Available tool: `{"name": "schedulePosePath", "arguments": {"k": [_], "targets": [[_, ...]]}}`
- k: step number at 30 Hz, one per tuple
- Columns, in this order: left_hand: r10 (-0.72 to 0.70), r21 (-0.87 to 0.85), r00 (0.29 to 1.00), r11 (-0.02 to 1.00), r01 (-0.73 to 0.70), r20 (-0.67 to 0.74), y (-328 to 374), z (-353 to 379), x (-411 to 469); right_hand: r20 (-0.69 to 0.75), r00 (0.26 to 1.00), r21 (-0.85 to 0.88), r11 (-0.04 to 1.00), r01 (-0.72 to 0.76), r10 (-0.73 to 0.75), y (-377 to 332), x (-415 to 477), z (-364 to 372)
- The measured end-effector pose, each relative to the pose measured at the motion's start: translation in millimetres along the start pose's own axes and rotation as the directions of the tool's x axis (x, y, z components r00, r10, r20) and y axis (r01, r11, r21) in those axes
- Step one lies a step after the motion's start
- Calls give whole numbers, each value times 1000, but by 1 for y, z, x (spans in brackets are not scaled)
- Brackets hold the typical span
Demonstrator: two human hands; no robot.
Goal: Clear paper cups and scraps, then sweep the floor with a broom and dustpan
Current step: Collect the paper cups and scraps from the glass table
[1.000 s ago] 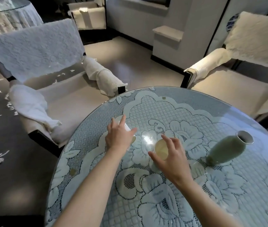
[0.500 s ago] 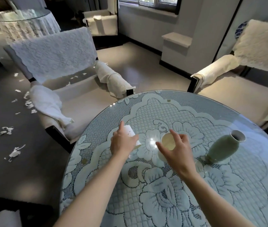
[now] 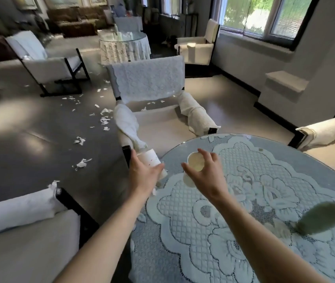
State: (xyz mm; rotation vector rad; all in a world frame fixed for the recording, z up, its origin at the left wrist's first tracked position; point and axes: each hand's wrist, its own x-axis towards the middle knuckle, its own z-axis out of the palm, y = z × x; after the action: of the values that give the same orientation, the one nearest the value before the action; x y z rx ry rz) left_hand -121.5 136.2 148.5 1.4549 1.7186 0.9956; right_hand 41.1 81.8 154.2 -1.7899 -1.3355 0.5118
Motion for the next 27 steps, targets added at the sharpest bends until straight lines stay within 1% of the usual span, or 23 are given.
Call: {"name": "schedulePosePath", "arguments": {"k": [2, 6, 9, 12, 16, 19, 22, 27], "targets": [[-7, -6, 998, 1000, 6, -61, -6, -29, 21, 30, 998, 1, 999, 51, -51, -29, 12, 22], [-30, -3, 992, 1000, 30, -121, -23, -90, 80, 50, 990, 5, 992, 128, -129, -85, 46, 79], [4, 15, 980, 1000, -1, -201, -40, -144, 135, 60, 985, 3, 987, 161, -161, -129, 74, 135], [4, 0, 972, 1000, -4, -235, -57, -199, 188, 76, 983, -3, 986, 168, -168, -175, 109, 192], [18, -5, 978, 1000, -19, -208, -81, -258, 257, 92, 988, 56, 992, 117, -122, -227, 154, 261], [-27, -70, 978, 997, 13, -206, -94, -281, 309, 98, 989, 79, 991, 106, -114, -253, 187, 309], [1, -60, 970, 998, -16, -245, -107, -287, 360, 105, 988, 92, 990, 105, -115, -271, 224, 350], [31, -60, 967, 997, -47, -254, -107, -282, 476, 99, 987, 107, 987, 116, -127, -292, 314, 409]]}}
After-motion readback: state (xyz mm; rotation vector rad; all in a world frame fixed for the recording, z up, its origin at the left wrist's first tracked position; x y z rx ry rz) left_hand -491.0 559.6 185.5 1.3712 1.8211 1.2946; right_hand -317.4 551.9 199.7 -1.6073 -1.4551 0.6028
